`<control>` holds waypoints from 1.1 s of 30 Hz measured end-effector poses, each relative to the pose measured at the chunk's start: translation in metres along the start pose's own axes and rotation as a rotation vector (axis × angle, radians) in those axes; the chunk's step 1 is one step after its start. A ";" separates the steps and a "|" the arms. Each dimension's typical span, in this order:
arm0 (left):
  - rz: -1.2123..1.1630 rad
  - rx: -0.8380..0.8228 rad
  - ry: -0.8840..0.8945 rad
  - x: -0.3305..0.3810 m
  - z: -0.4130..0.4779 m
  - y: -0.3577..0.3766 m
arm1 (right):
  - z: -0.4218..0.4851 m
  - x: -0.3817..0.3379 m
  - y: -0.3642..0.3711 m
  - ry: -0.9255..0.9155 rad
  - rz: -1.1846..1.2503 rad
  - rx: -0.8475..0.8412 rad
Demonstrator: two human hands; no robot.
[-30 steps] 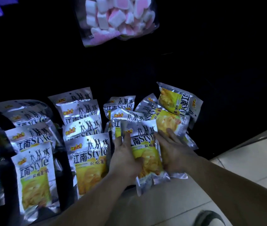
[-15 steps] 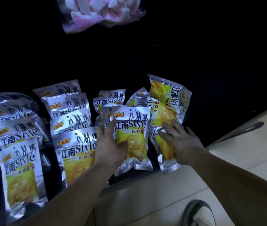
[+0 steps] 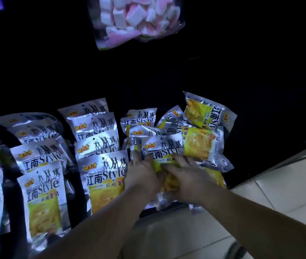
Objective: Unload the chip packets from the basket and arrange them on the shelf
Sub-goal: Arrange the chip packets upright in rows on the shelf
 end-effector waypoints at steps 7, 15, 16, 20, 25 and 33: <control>0.130 -0.124 0.179 -0.001 -0.002 -0.047 | 0.003 -0.003 -0.008 0.030 -0.118 -0.093; 0.174 -0.436 0.298 -0.016 -0.023 -0.090 | -0.024 -0.016 -0.062 0.125 -0.036 -0.212; 0.183 -0.433 0.312 -0.014 -0.021 -0.095 | -0.023 -0.018 -0.072 0.119 0.003 -0.198; 0.150 -0.480 0.355 -0.010 -0.006 -0.090 | -0.015 -0.021 -0.049 0.117 0.135 -0.353; 0.234 -0.532 0.464 -0.009 0.006 -0.032 | -0.002 -0.004 0.036 0.115 0.085 -0.227; 0.218 -0.287 0.387 -0.016 0.046 -0.010 | 0.020 0.001 0.039 0.082 0.078 0.052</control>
Point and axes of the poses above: each hand's wrist, its own z-axis towards the middle knuckle, its own y-axis out of the palm, x = y × z, the point moved 6 cm from there along z, towards the middle knuckle, and after that the axes turned 3 degrees about -z, right-handed, at the moved point
